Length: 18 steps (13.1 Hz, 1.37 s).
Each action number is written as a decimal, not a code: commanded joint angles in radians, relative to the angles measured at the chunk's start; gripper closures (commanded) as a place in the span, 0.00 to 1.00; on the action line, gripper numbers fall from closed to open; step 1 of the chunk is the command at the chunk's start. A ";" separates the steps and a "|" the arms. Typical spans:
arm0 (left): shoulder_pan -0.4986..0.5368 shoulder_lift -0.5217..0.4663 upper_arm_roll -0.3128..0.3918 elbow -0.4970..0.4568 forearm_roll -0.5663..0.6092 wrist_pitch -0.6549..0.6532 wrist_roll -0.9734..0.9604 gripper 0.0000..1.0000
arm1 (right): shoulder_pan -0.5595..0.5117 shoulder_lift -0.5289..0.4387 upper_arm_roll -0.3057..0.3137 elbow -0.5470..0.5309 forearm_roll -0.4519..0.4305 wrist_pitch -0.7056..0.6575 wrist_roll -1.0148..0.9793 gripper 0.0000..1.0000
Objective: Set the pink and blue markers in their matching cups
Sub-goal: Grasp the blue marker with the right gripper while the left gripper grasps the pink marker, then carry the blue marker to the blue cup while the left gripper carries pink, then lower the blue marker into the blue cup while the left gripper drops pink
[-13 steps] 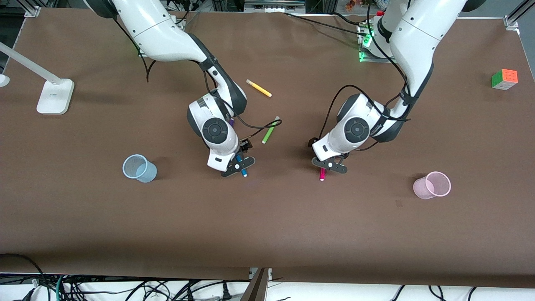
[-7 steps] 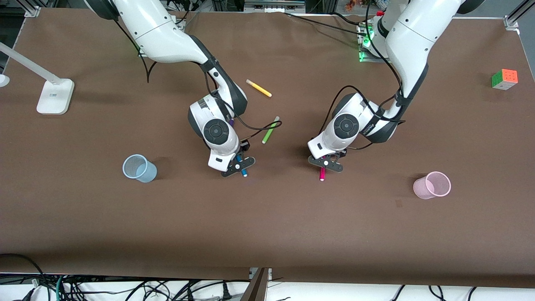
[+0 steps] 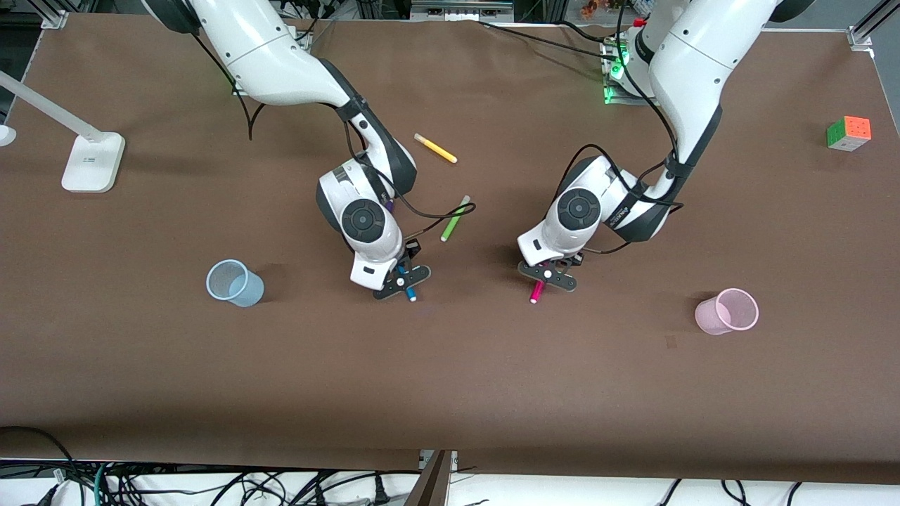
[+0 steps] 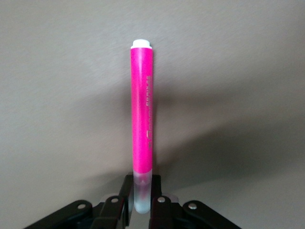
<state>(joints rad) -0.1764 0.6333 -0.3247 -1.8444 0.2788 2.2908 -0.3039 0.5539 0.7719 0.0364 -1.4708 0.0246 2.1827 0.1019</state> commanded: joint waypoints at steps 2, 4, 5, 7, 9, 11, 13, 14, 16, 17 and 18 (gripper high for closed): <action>0.029 -0.102 0.007 0.079 0.029 -0.287 0.051 1.00 | -0.075 -0.100 -0.012 0.137 -0.022 -0.312 -0.184 1.00; 0.084 -0.119 0.007 0.166 0.029 -0.464 0.173 1.00 | -0.138 -0.131 -0.047 0.193 -0.026 -0.452 -0.379 1.00; 0.110 -0.116 0.016 0.213 0.036 -0.557 0.252 1.00 | -0.172 -0.134 -0.071 0.201 -0.026 -0.499 -0.493 1.00; 0.164 -0.116 0.023 0.286 0.115 -0.681 0.386 1.00 | -0.216 -0.158 -0.151 0.202 -0.029 -0.572 -0.717 1.00; 0.186 -0.115 0.029 0.320 0.274 -0.763 0.510 1.00 | -0.218 -0.160 -0.220 0.202 -0.147 -0.603 -0.881 1.00; 0.199 -0.109 0.036 0.318 0.428 -0.804 0.661 1.00 | -0.218 -0.154 -0.220 0.192 -0.294 -0.629 -0.932 1.00; 0.213 -0.077 0.046 0.320 0.572 -0.801 0.768 1.00 | -0.221 -0.135 -0.220 0.184 -0.379 -0.653 -0.984 1.00; 0.213 -0.052 0.052 0.324 0.656 -0.801 0.787 1.00 | -0.221 -0.123 -0.220 0.172 -0.406 -0.649 -1.002 1.00; 0.216 0.000 0.053 0.332 0.768 -0.791 0.789 1.00 | -0.206 -0.089 -0.219 0.143 -0.480 -0.638 -1.048 1.00; 0.228 0.006 0.053 0.330 0.775 -0.775 0.790 1.00 | -0.180 -0.071 -0.217 0.130 -0.542 -0.639 -1.067 1.00; 0.232 0.012 0.053 0.330 0.778 -0.765 0.793 1.00 | -0.151 -0.056 -0.217 0.119 -0.586 -0.639 -1.068 1.00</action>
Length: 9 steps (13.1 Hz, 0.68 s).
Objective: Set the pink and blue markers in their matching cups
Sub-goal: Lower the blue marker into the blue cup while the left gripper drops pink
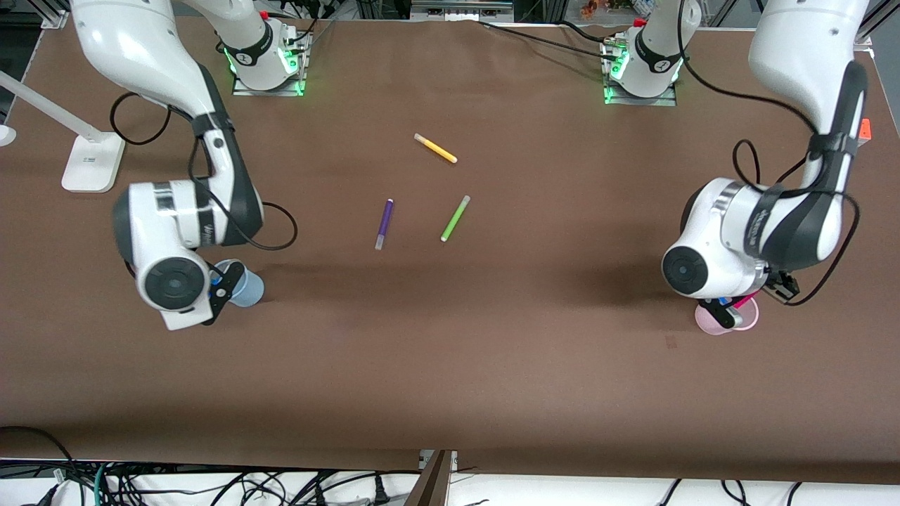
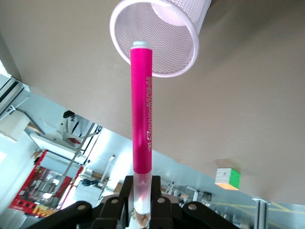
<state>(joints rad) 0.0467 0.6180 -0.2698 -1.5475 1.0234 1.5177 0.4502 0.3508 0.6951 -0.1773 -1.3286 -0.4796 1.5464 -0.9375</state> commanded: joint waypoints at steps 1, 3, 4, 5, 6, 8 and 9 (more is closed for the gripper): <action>0.024 0.038 0.001 0.033 0.053 0.033 0.039 1.00 | 0.077 0.035 -0.004 -0.027 -0.105 -0.002 -0.029 1.00; 0.035 0.055 0.001 0.030 0.066 0.068 0.039 0.98 | 0.094 0.056 -0.004 -0.029 -0.122 0.012 -0.027 1.00; 0.044 0.058 0.001 0.030 0.064 0.070 0.038 0.85 | 0.097 0.064 -0.004 -0.030 -0.144 0.014 -0.029 1.00; 0.044 0.063 0.001 0.032 0.058 0.071 0.018 0.27 | 0.100 0.070 -0.004 -0.034 -0.155 0.018 -0.029 1.00; 0.044 0.062 0.001 0.033 0.054 0.074 0.013 0.00 | 0.100 0.075 -0.004 -0.034 -0.157 0.032 -0.029 1.00; 0.030 0.055 -0.005 0.035 0.046 0.067 -0.011 0.00 | 0.088 0.073 -0.004 -0.030 -0.155 0.066 -0.029 0.87; 0.032 0.049 -0.009 0.035 0.043 0.067 -0.042 0.00 | 0.086 0.073 -0.004 -0.026 -0.157 0.060 -0.032 0.01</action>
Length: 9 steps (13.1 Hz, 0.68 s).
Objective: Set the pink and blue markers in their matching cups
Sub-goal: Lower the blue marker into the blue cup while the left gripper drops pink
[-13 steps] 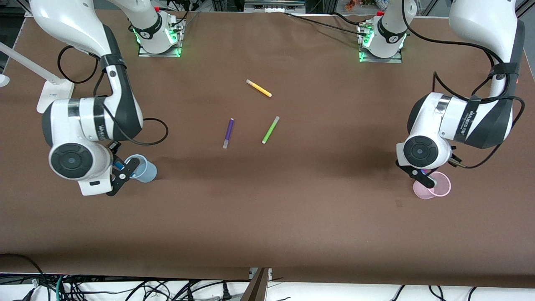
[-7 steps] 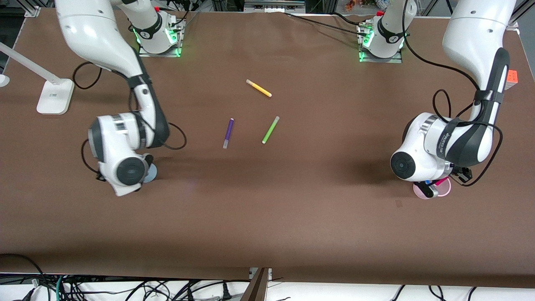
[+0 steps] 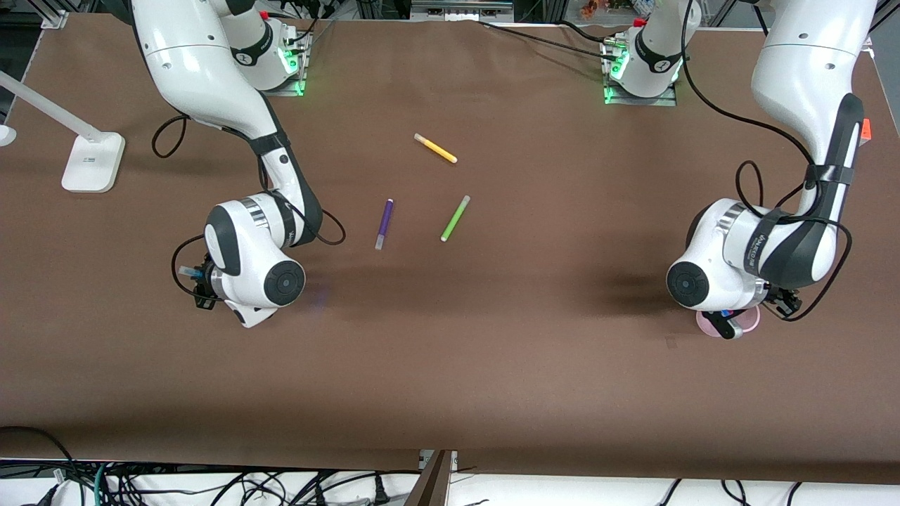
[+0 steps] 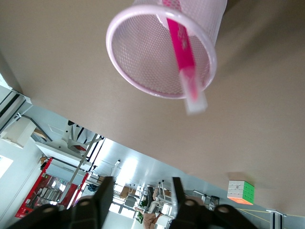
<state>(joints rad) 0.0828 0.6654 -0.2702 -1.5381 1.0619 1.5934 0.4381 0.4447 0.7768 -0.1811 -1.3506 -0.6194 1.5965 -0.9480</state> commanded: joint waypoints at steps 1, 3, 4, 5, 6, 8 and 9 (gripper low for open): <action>-0.005 -0.007 -0.012 0.027 -0.023 -0.009 -0.059 0.00 | -0.006 -0.013 -0.001 0.001 -0.017 0.008 -0.018 0.00; 0.003 -0.077 -0.011 0.041 -0.229 -0.007 -0.094 0.00 | -0.004 -0.019 0.000 0.050 -0.008 0.002 -0.009 0.00; 0.005 -0.101 -0.010 0.071 -0.323 -0.010 -0.110 0.00 | -0.001 -0.025 0.000 0.076 0.015 0.002 -0.005 0.00; 0.012 -0.130 -0.004 0.096 -0.432 -0.012 -0.136 0.00 | -0.006 -0.036 -0.011 0.118 0.094 0.002 0.014 0.00; 0.017 -0.160 0.000 0.114 -0.529 -0.012 -0.165 0.00 | -0.020 -0.048 -0.027 0.170 0.219 0.000 0.050 0.00; 0.043 -0.226 0.000 0.142 -0.710 -0.012 -0.231 0.00 | -0.041 -0.097 -0.087 0.211 0.421 -0.039 0.163 0.00; 0.055 -0.263 0.000 0.156 -0.796 -0.012 -0.252 0.00 | -0.044 -0.135 -0.116 0.211 0.497 -0.049 0.242 0.00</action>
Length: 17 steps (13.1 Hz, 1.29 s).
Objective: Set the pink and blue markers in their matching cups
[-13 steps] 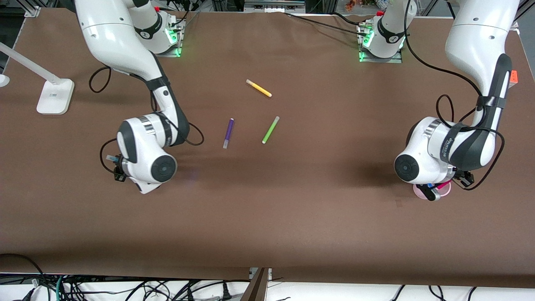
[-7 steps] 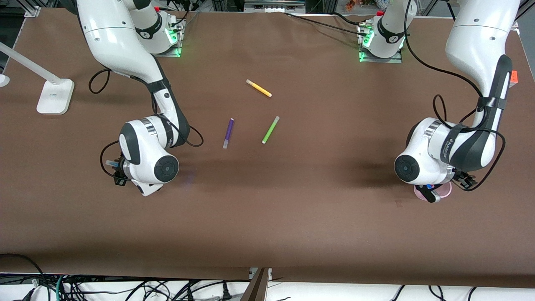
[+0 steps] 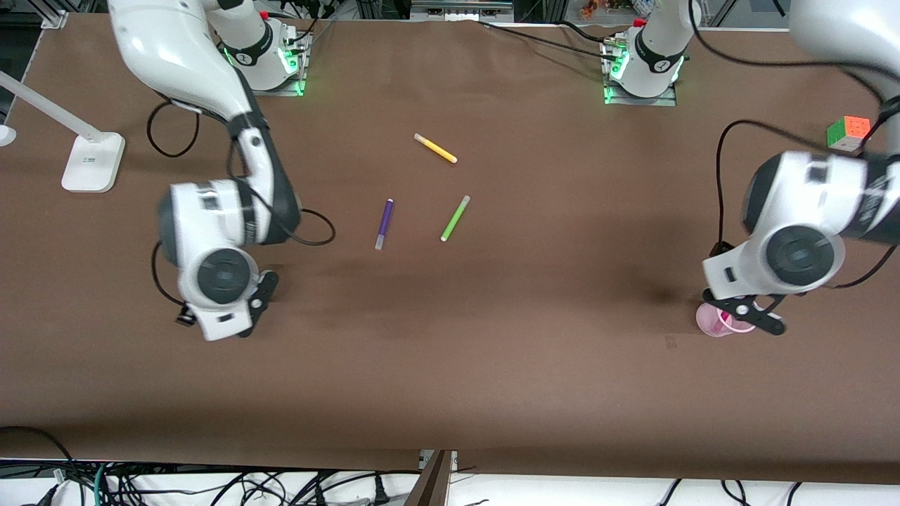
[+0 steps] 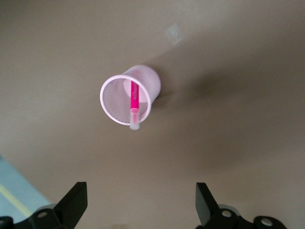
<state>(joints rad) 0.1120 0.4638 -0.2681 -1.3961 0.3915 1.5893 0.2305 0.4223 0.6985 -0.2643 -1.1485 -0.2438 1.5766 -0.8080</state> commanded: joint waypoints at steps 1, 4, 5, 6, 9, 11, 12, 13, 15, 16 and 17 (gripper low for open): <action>0.040 -0.100 -0.002 0.020 -0.188 -0.008 -0.049 0.00 | -0.027 -0.091 -0.052 0.007 0.200 -0.029 0.195 0.00; 0.089 -0.171 0.000 0.048 -0.308 -0.127 -0.053 0.00 | -0.042 -0.142 -0.092 0.009 0.317 -0.085 0.448 0.00; 0.100 -0.198 0.016 0.067 -0.345 -0.137 -0.053 0.00 | -0.051 -0.186 -0.078 0.001 0.319 -0.087 0.526 0.00; 0.104 -0.217 0.023 0.078 -0.359 -0.167 -0.056 0.00 | -0.071 -0.218 -0.058 -0.020 0.324 -0.087 0.612 0.00; -0.049 -0.321 0.195 -0.054 -0.385 -0.136 -0.132 0.00 | -0.227 -0.402 0.151 -0.192 0.307 -0.084 0.791 0.00; -0.081 -0.455 0.224 -0.258 -0.390 0.039 -0.158 0.00 | -0.309 -0.529 0.212 -0.337 0.284 -0.072 0.790 0.00; -0.087 -0.514 0.230 -0.346 -0.382 0.104 -0.164 0.00 | -0.332 -0.595 0.223 -0.391 0.258 -0.075 0.790 0.00; -0.087 -0.540 0.230 -0.384 -0.375 0.116 -0.165 0.00 | -0.345 -0.652 0.232 -0.443 0.255 -0.075 0.791 0.00; -0.084 -0.530 0.228 -0.377 -0.376 0.113 -0.168 0.00 | -0.388 -0.715 0.263 -0.497 0.250 -0.078 0.791 0.00; -0.078 -0.516 0.227 -0.368 -0.385 0.113 -0.166 0.00 | -0.398 -0.714 0.263 -0.499 0.251 -0.084 0.788 0.00; -0.078 -0.511 0.227 -0.362 -0.385 0.106 -0.168 0.00 | -0.399 -0.709 0.263 -0.493 0.252 -0.101 0.787 0.00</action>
<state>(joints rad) 0.0375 -0.0403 -0.0493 -1.7423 0.0238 1.6800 0.0724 0.0533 0.0092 -0.0309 -1.5994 0.0215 1.4764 -0.0365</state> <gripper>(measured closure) 0.000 0.000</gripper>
